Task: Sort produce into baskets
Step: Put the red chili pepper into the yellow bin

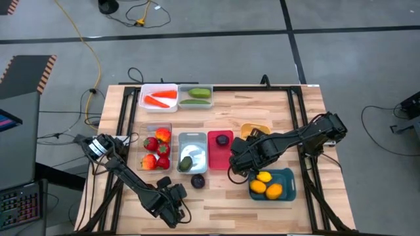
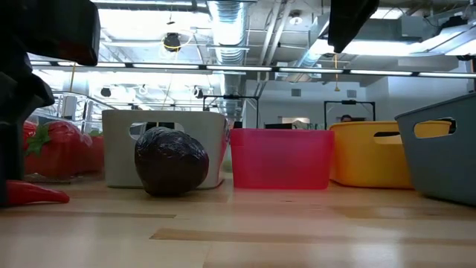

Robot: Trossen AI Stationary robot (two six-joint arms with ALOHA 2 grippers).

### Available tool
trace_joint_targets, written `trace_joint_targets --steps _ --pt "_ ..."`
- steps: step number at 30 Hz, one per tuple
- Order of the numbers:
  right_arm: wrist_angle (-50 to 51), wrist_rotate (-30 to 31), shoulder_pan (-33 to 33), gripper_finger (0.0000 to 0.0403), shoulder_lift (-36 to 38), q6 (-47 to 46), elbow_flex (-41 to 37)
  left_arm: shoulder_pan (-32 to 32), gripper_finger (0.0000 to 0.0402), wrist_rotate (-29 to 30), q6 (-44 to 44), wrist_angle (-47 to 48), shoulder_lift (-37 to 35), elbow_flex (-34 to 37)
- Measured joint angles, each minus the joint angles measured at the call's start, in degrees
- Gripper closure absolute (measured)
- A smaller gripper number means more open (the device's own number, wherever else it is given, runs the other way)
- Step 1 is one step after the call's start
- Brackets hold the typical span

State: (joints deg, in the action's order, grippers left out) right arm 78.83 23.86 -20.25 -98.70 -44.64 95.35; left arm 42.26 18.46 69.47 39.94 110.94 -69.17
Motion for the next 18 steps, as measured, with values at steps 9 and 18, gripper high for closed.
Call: trace_joint_targets --steps 9,18 --pt "0.3 -0.8 0.0 0.0138 0.0 1.2 0.0 -0.1 0.0374 -0.2 -1.4 0.2 0.2 -1.0" --pt "4.4 -1.4 -1.5 0.0138 3.7 2.5 0.0 -3.8 0.0373 -2.8 -12.9 1.0 -0.7 -6.8"
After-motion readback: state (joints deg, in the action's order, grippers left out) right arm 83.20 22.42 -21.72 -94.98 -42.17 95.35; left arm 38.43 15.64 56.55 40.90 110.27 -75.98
